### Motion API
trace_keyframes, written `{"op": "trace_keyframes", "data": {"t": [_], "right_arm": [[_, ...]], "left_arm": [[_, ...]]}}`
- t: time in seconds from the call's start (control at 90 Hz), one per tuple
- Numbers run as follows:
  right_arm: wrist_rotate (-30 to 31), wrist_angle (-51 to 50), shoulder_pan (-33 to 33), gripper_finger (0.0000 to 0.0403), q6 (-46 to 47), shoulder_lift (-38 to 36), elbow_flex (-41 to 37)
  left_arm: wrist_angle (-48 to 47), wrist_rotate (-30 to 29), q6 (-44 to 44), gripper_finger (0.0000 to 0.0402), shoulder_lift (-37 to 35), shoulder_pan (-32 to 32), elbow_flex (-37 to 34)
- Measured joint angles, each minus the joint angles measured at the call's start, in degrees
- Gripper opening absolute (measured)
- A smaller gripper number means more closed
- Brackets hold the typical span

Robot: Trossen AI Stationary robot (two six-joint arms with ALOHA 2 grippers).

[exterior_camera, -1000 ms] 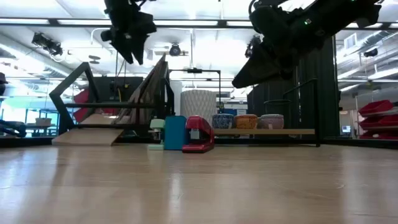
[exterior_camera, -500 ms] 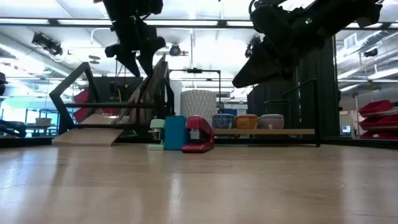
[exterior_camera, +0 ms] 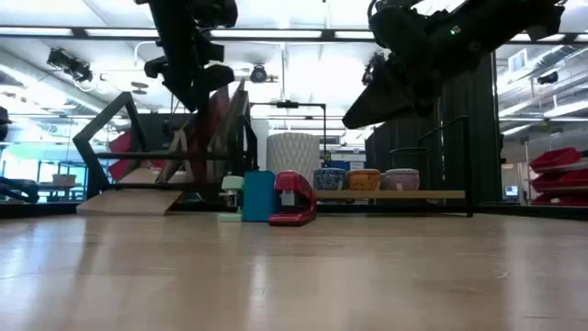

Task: Stock shelves
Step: Remove the brown book from the bookshelf

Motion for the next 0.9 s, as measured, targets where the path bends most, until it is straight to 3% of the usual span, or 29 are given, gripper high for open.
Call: {"op": "trace_keyframes", "data": {"t": [0.333,0.578,0.9], "right_arm": [[-0.5,0.0,0.0,0.0020,0.0,0.0,0.0],[-0.9,0.0,0.0,0.0020,0.0,0.0,0.0],[-1.0,0.0,0.0,0.0020,-0.2,0.0,0.0]], "left_arm": [[-2.3,-0.3,-1.0,0.0009,-0.1,1.9,0.0],[-5.4,-1.2,-1.2,0.0003,0.0,0.0,3.9],[-17.9,-7.6,-5.3,0.0001,-0.1,-5.2,18.8]]}}
